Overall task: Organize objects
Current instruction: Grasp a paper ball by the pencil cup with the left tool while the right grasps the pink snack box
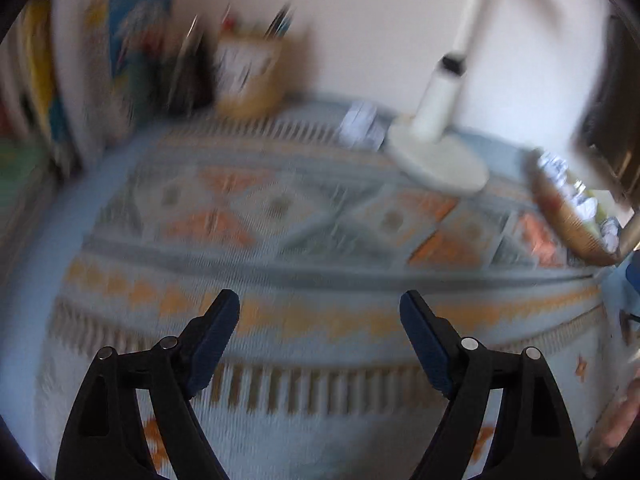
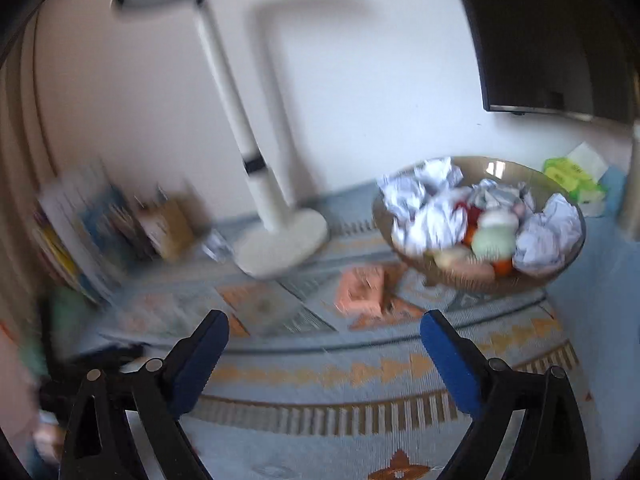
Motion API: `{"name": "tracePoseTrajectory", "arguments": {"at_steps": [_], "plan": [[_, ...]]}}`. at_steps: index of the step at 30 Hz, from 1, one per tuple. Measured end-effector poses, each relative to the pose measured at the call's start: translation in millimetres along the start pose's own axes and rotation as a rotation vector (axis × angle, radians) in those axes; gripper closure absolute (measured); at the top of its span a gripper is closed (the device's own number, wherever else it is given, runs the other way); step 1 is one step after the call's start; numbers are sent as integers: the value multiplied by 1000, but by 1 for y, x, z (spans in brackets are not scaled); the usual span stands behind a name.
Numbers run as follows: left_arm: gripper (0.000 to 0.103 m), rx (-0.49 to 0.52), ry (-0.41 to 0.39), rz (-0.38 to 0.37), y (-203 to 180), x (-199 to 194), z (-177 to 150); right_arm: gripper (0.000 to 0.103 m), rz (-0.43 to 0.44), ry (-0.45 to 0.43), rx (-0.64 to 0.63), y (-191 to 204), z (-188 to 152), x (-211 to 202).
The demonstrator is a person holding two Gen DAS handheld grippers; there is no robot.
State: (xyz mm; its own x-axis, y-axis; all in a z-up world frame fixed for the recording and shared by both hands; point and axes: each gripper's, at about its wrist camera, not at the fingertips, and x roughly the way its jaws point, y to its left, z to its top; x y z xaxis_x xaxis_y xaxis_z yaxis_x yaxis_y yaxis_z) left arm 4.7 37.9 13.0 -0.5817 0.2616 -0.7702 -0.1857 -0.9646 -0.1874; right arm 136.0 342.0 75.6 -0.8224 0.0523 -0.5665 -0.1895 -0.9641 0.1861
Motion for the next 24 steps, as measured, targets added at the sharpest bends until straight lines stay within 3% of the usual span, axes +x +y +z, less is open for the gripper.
{"name": "tracePoseTrajectory", "arguments": {"at_steps": [2, 4, 6, 9, 10, 13, 22, 24], "plan": [[22, -23, 5, -20, 2, 0, -9, 7, -42, 16, -14, 6, -8, 12], [22, 24, -27, 24, -10, -4, -8, 7, -23, 72, 11, 3, -2, 22], [22, 96, -6, 24, -21, -1, 0, 7, -19, 134, 35, -4, 6, 34], [21, 180, 4, 6, -36, 4, 24, 7, -66, 287, 34, -11, 10, 64], [16, 198, 6, 21, -39, 9, 35, 7, -106, 331, 20, -12, 8, 76], [13, 230, 30, 62, -49, 39, 67, 7, -112, 391, 8, -11, 5, 102], [13, 310, 36, 76, -54, 137, 158, 7, -197, 398, -75, -9, 8, 160], [11, 316, 92, 130, -58, 161, 174, 9, -189, 382, -88, -7, 10, 164]]}}
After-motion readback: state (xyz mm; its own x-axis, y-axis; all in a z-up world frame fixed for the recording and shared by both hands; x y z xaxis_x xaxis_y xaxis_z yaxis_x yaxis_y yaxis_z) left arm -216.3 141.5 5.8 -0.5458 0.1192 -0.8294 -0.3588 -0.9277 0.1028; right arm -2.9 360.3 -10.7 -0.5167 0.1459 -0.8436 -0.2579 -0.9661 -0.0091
